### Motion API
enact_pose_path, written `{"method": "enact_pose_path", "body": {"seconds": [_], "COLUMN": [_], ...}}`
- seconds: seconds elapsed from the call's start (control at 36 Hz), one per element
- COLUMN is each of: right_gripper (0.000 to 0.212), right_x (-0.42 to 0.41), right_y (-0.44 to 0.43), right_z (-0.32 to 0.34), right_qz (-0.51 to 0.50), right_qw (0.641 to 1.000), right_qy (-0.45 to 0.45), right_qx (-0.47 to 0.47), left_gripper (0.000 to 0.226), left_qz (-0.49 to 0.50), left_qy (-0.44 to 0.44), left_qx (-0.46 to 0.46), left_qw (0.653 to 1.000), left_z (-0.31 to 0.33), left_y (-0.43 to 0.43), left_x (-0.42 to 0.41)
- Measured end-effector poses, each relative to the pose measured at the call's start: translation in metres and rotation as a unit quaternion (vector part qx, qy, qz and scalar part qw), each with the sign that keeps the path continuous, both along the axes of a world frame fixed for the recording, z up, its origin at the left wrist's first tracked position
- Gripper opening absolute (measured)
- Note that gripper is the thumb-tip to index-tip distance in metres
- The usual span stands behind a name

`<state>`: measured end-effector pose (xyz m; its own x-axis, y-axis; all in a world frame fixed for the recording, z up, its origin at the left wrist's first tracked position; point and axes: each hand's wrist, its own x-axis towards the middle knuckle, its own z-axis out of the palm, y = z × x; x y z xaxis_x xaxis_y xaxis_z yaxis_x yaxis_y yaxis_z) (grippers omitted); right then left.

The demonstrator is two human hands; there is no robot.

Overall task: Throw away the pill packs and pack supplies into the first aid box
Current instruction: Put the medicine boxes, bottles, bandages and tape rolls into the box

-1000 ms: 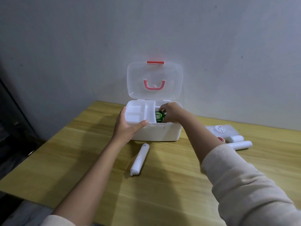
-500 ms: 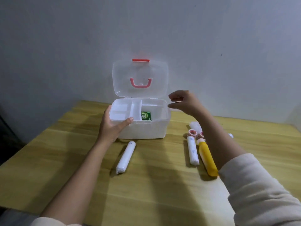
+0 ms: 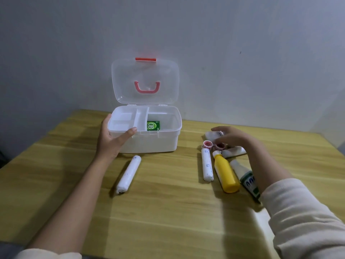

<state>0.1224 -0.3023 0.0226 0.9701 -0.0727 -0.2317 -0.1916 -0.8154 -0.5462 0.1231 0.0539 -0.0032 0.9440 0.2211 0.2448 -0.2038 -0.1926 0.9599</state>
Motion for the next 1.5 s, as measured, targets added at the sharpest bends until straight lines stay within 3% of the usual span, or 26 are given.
{"method": "enact_pose_path", "body": {"seconds": [0.11,0.28,0.47,0.67,0.78,0.86,0.94,1.08,1.22,1.36,1.5], "right_gripper": [0.058,0.063,0.058,0.065,0.063,0.065,0.068,0.065,0.066,0.043,0.039], "right_x": [0.007,0.014,0.02,0.024,0.02,0.019,0.025,0.043,0.056,0.066,0.067], "right_y": [0.002,0.007,0.015,0.041,0.074,0.104,0.134,0.163,0.177,0.188,0.189], "right_z": [-0.006,-0.018,-0.016,0.015,0.049,0.066,0.07,0.057,0.051,0.043,0.033], "right_qz": [-0.005,-0.014,0.002,0.01,0.061,0.131,0.175,0.193,0.204,0.21,0.211], "right_qw": [1.0,0.994,0.994,0.977,0.957,0.953,0.954,0.96,0.954,0.955,0.96], "right_qy": [-0.009,-0.102,-0.103,-0.213,-0.279,-0.265,-0.243,-0.166,-0.156,-0.155,-0.159], "right_qx": [0.01,-0.039,-0.032,-0.008,0.055,0.067,0.008,-0.114,-0.157,-0.138,-0.096], "left_gripper": [0.095,0.085,0.101,0.112,0.113,0.113,0.114,0.105,0.109,0.094,0.088], "left_qz": [0.003,0.013,0.002,-0.008,-0.018,-0.028,-0.039,-0.041,-0.038,-0.031,-0.031], "left_qy": [0.002,-0.012,-0.006,0.001,0.012,0.024,0.029,0.022,0.017,0.003,-0.003], "left_qx": [0.0,-0.006,-0.023,-0.039,-0.039,-0.037,-0.037,-0.034,-0.039,-0.038,-0.03], "left_qw": [1.0,1.0,1.0,0.999,0.999,0.999,0.998,0.998,0.998,0.999,0.999], "left_z": [-0.001,-0.003,-0.004,-0.004,-0.004,-0.005,-0.004,-0.003,-0.004,-0.003,-0.003], "left_y": [0.0,-0.003,-0.001,0.0,0.002,0.004,0.006,0.006,0.006,0.005,0.006], "left_x": [0.001,0.001,0.002,0.003,0.004,0.004,0.003,0.003,0.004,0.003,0.003]}}
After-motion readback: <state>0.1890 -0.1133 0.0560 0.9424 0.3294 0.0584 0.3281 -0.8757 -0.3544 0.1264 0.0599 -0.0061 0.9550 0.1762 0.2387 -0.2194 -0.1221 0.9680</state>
